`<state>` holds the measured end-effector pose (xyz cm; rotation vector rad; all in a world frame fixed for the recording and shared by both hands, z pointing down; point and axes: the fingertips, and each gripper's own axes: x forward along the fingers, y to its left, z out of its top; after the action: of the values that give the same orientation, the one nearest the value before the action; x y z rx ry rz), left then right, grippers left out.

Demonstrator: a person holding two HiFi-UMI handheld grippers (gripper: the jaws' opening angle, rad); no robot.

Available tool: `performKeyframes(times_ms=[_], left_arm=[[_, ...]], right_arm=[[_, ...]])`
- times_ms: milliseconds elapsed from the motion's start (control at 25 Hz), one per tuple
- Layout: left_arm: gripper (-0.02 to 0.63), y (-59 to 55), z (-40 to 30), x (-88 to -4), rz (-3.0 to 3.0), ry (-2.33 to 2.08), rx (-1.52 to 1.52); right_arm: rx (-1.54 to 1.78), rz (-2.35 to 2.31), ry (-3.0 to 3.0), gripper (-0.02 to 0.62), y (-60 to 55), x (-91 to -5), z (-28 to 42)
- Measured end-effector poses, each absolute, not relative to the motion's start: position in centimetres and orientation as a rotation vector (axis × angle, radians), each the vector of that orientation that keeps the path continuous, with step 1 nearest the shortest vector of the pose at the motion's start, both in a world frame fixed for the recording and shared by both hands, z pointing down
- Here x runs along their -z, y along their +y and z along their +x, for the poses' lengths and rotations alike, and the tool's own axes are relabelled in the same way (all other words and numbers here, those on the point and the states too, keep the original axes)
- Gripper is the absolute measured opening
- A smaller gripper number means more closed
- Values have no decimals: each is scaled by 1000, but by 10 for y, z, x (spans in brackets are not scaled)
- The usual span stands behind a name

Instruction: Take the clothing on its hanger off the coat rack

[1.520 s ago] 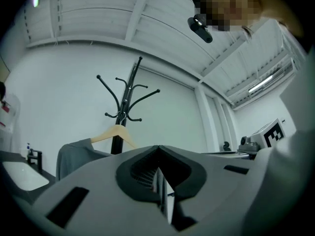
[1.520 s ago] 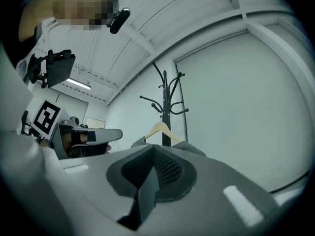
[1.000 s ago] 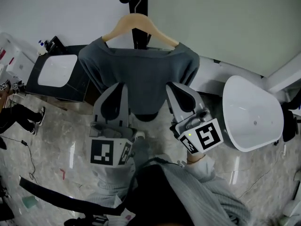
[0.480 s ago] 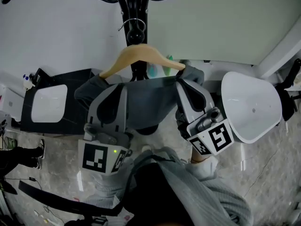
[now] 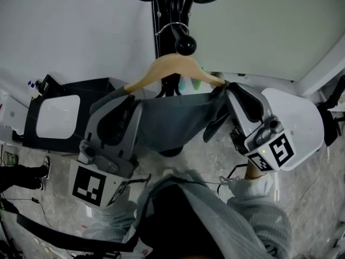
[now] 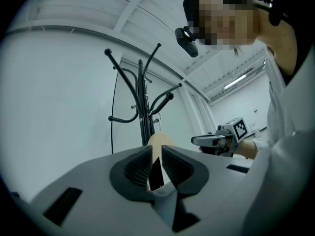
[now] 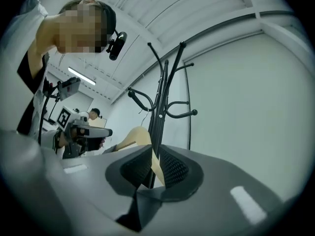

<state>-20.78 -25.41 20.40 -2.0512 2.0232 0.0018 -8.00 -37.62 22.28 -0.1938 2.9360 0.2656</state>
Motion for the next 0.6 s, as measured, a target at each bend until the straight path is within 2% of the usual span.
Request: performKeyframes(times_ms=[80,200,280,480,600], left_arm=[[80,-250,-211,-203,-2081,1978,88],[118,-249,-217,-201,-2136,1918,213],[143,-252,-224,-199,-2184,1881,300],[183,-266,-230,-202,-2372,1678,555],[183,-280,-230,-204,-2471,1530,658]], right_arm=[[-366,-113,2986,26,-373,-220,-81],[-506,24,3065,53,-371,-219,-85],[-576,118,3104,111,-371,-215,-90],[-657,327,3209,169,-382,-210,-107],[-616,554,3285,197,-384,-221,-122]])
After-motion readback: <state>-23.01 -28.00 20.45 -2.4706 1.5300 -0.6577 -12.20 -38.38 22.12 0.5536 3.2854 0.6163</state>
